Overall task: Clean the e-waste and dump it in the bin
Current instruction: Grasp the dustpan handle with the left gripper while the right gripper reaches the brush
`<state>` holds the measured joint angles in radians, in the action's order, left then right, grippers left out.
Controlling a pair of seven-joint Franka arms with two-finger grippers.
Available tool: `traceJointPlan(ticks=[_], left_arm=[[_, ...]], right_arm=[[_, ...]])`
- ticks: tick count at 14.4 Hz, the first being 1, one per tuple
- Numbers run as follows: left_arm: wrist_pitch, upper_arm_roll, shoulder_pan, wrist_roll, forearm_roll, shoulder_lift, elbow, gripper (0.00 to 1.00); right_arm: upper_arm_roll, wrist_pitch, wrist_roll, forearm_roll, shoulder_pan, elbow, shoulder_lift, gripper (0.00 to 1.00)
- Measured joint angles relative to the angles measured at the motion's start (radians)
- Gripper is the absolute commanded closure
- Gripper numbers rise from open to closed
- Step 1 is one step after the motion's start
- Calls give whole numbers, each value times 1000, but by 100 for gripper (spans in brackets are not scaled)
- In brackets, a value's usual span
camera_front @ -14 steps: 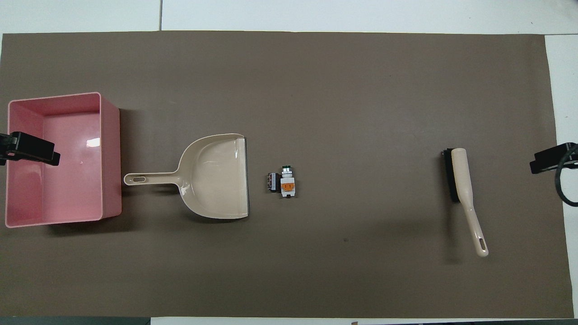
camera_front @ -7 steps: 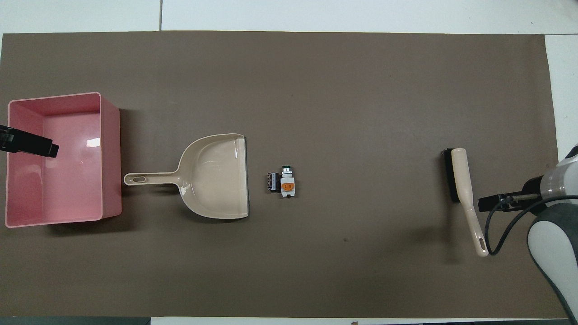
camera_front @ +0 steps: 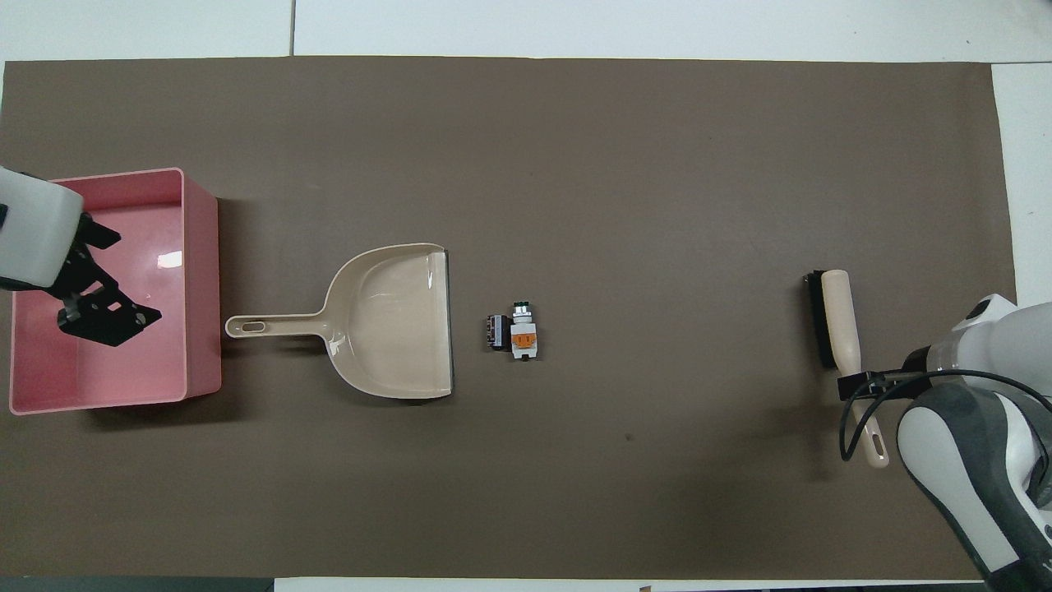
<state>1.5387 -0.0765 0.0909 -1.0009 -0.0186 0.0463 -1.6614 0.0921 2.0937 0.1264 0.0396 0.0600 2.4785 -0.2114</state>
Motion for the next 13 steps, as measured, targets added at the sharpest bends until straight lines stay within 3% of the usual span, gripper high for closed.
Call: traceJointPlan(ticks=[4, 13], left_arm=[[151, -1, 41, -202, 0, 3, -152, 3], [559, -2, 123, -238, 11, -32, -495, 3]], right_arm=[[-1, 6, -1, -6, -1, 4, 14, 8], [-2, 5, -1, -10, -1, 32, 14, 33]])
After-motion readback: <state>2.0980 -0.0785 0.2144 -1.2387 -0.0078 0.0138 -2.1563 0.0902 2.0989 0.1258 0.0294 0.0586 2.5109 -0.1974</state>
